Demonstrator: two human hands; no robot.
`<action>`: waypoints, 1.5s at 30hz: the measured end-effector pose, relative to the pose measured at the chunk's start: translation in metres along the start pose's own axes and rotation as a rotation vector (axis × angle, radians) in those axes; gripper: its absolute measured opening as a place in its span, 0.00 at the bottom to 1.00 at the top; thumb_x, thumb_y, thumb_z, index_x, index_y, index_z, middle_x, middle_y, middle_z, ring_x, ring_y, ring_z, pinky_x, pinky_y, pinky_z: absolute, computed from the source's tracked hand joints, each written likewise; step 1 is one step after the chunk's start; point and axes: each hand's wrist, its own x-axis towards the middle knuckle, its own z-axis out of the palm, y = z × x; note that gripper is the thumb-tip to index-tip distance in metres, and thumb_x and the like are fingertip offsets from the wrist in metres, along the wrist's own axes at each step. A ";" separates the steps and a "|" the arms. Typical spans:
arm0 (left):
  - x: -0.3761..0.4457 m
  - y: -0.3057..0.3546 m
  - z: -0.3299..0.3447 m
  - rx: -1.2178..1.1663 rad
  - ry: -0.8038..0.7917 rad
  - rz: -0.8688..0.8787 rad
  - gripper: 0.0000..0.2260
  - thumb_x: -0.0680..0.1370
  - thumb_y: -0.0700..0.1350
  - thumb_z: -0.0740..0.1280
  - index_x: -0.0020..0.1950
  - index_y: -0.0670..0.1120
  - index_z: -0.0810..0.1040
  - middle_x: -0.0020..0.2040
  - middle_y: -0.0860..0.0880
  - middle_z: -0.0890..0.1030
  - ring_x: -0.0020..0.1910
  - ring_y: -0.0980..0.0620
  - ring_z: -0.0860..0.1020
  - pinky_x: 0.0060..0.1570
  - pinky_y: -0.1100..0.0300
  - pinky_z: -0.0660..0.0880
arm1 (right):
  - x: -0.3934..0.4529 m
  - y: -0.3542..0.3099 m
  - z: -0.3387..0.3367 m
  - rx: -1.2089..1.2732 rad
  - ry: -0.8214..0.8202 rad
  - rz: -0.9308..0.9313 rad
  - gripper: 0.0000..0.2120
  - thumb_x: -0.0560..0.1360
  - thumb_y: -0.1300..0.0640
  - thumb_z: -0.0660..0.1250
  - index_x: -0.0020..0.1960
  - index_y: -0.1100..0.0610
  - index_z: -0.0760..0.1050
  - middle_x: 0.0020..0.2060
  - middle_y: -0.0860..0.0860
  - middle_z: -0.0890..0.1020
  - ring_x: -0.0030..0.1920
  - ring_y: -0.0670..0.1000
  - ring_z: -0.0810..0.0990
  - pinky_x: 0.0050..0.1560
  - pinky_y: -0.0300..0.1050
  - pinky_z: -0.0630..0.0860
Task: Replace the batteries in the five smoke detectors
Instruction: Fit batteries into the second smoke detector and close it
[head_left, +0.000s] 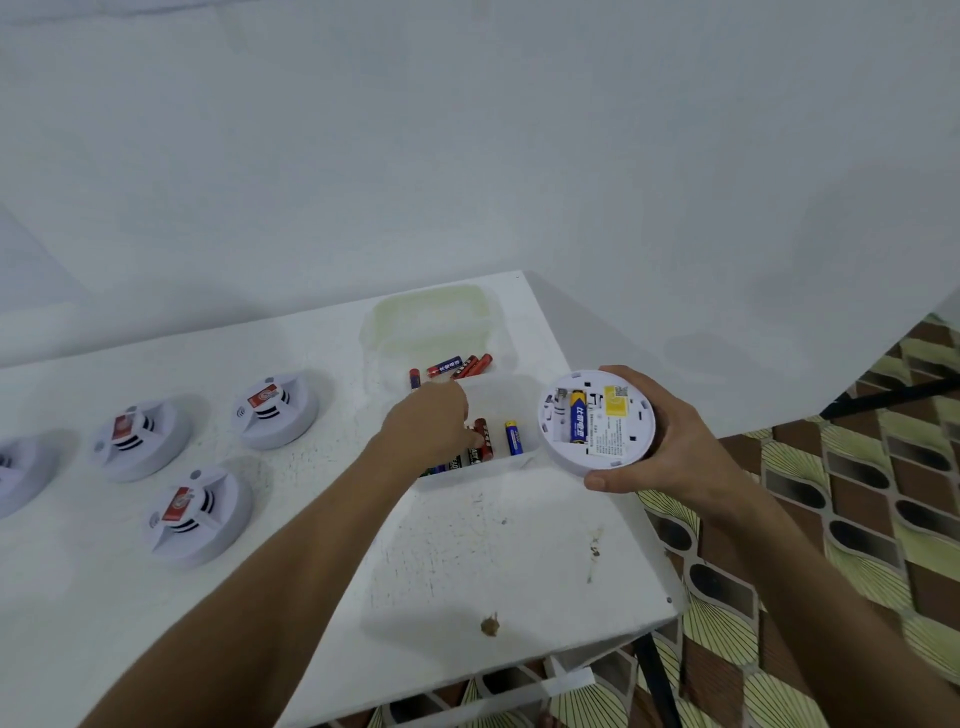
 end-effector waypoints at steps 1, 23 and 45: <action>0.000 -0.002 -0.001 0.008 -0.012 -0.004 0.11 0.77 0.50 0.68 0.51 0.43 0.78 0.50 0.46 0.79 0.50 0.47 0.81 0.47 0.57 0.75 | 0.000 0.001 0.000 0.003 0.004 0.001 0.40 0.56 0.61 0.83 0.65 0.47 0.73 0.56 0.45 0.82 0.59 0.47 0.80 0.51 0.39 0.81; -0.012 -0.016 -0.013 0.181 -0.104 -0.094 0.12 0.71 0.44 0.75 0.52 0.44 0.80 0.36 0.49 0.79 0.35 0.49 0.81 0.42 0.56 0.80 | 0.005 0.004 0.015 0.007 -0.052 0.027 0.44 0.56 0.58 0.84 0.68 0.48 0.71 0.59 0.48 0.81 0.62 0.52 0.78 0.56 0.49 0.81; -0.125 -0.014 -0.015 -0.515 0.794 0.318 0.06 0.73 0.42 0.73 0.49 0.50 0.82 0.39 0.60 0.81 0.33 0.60 0.76 0.32 0.74 0.71 | 0.039 -0.032 0.072 0.032 -0.246 -0.057 0.43 0.57 0.65 0.84 0.68 0.50 0.72 0.59 0.49 0.81 0.60 0.54 0.79 0.55 0.54 0.82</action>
